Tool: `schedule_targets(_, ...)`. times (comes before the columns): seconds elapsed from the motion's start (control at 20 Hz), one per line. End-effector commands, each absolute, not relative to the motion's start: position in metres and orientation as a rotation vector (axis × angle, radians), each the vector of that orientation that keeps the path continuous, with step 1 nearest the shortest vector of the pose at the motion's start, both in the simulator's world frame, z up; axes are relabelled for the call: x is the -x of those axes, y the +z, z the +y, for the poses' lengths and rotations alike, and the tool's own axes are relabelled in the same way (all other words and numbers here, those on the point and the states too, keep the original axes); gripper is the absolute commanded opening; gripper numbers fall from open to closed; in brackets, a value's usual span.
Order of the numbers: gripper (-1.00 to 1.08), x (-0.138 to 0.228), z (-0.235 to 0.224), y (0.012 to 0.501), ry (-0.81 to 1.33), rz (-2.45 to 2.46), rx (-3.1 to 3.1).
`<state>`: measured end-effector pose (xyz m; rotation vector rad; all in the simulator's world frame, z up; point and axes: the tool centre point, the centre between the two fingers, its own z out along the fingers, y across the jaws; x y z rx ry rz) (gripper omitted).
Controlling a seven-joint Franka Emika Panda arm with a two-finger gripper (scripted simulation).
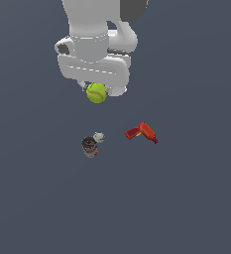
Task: Pick up a designated object from a clutter of objects.
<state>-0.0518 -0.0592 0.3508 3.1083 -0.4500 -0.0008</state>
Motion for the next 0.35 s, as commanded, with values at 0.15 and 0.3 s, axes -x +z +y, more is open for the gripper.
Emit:
schedule_targets(0.15, -1.0, 0.0597, -0.0537, 0.3682, 0.0, -0.45, -3.108)
schedule_targets(0.3, -1.0, 0.0607, -0.053, 0.3706, 0.0, -0.45, -3.109)
